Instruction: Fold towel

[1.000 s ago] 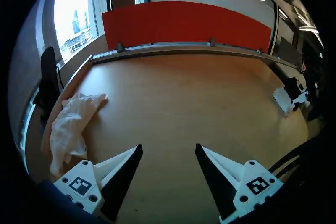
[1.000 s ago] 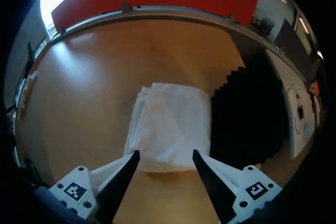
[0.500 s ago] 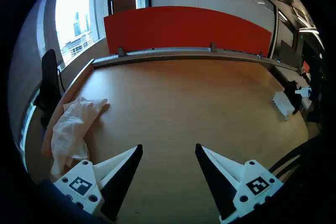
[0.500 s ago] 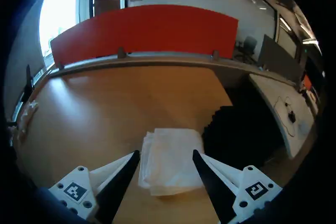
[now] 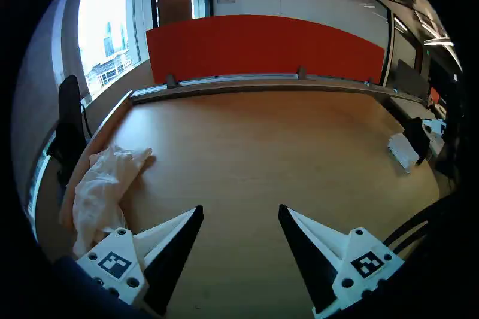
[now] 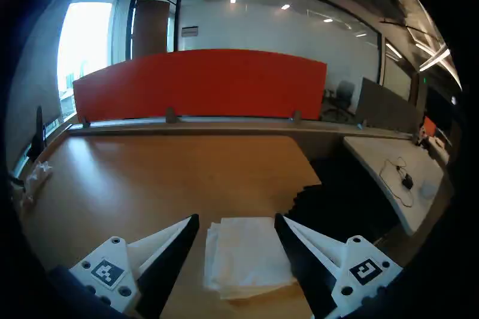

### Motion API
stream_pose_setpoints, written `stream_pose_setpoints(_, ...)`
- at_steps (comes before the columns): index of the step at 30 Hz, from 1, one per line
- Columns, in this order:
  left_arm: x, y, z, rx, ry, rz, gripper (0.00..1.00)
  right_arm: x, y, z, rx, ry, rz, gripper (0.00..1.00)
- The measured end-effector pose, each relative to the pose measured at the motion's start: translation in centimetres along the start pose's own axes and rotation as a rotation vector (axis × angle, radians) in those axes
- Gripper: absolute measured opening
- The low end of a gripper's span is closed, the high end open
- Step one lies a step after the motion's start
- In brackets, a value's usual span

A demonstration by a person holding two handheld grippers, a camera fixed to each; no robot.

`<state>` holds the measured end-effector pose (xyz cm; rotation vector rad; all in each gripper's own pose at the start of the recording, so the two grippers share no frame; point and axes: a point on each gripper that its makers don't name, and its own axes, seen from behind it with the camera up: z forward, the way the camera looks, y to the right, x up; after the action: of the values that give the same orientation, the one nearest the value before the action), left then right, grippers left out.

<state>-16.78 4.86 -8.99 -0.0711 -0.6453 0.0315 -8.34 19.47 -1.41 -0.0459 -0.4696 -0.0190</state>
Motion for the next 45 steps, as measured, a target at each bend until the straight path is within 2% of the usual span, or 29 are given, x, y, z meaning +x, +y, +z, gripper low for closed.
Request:
stream_pose_setpoints(9, 0.5, 0.0, 0.1, -0.005, 0.021, -0.021, 0.93, 3.6, -1.1, -1.0, -0.015, 0.148, -0.017, 0.98)
stream_pose_setpoints(18, 1.3, 0.3, 0.4, -0.009, 0.047, -0.004, 0.93, 6.9, -2.1, -2.5, -0.028, 0.291, -0.014, 0.97)
stream_pose_setpoints(24, 2.6, 0.4, 0.6, -0.009, 0.096, -0.001, 0.93, 7.5, -2.5, -2.8, -0.03, 0.315, 0.008, 0.98)
stream_pose_setpoints(30, 4.7, -0.3, 0.7, 0.011, 0.176, -0.023, 0.93, 8.0, -3.4, -3.1, -0.023, 0.32, -0.002, 0.97)
stream_pose_setpoints(39, 8.4, -1.8, 0.6, 0.033, 0.302, -0.057, 0.93, 8.7, -5.9, -3.5, 0.006, 0.319, -0.01, 0.98)
stream_pose_setpoints(45, 10.5, -3.3, 0.6, 0.057, 0.362, -0.063, 0.93, 9.9, -8.0, -4.0, 0.02, 0.339, -0.014, 0.98)
